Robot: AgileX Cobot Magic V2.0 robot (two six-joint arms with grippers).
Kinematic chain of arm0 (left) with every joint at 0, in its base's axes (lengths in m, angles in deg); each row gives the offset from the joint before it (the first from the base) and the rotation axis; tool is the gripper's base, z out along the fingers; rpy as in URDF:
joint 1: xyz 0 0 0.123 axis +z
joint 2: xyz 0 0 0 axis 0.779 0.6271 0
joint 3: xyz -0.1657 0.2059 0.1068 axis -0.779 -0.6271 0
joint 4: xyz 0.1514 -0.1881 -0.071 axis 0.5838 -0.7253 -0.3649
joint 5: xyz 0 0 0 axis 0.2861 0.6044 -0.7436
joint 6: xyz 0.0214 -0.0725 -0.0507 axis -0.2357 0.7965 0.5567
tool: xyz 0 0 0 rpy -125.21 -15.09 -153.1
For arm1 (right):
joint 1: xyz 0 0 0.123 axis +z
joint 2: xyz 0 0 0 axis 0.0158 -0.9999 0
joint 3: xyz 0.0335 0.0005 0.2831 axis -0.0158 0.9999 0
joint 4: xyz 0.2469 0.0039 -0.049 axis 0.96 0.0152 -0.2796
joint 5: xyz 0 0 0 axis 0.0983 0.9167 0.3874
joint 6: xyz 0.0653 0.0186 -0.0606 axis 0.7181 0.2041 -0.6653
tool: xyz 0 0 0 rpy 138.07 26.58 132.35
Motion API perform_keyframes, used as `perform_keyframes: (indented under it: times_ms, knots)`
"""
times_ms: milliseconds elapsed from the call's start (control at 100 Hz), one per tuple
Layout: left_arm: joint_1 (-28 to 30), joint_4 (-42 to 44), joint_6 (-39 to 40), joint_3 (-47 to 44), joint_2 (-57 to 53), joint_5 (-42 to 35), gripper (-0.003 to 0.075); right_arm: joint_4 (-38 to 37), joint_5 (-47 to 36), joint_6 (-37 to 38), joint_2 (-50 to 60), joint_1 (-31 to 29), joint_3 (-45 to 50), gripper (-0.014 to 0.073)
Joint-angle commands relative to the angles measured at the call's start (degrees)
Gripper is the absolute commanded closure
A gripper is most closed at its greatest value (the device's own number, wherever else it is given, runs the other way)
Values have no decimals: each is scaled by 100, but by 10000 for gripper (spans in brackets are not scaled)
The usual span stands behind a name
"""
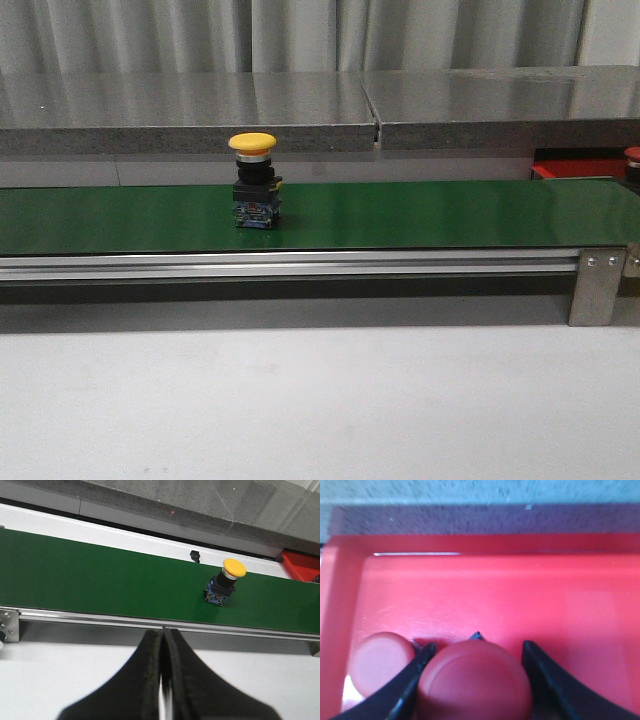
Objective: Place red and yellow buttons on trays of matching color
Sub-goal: 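Lower the red button into the red tray and open the right gripper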
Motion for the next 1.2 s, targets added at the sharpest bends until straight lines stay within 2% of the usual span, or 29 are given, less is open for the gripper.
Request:
perform_keyframes:
  times_ms: [0,640,720,840,910,960,1190]
  knots:
    - [-48,-199,23,152,33,-289,739,48,-337,-45,248,-23,-216,536]
    - [-48,-199,23,152,33,-289,739,37,-479,-51,-247,-41,-258,523]
    - [-48,-199,23,152,33,-289,739,37,-472,-51,-247,-52,-258,446]
    - [-48,-199,23,152,33,-289,739,37,-454,-51,-247,-52,-258,201]
    - [-48,-199,23,152,33,-289,739,37,-447,-51,-247,-52,-258,92]
    - [-48,-199,23,152,33,-289,739,37,-442,-51,-247,-52,-258,60]
    - [-48,-199,23,152,33,-289,739,41,-178,-46,-242,-52,-538,66]
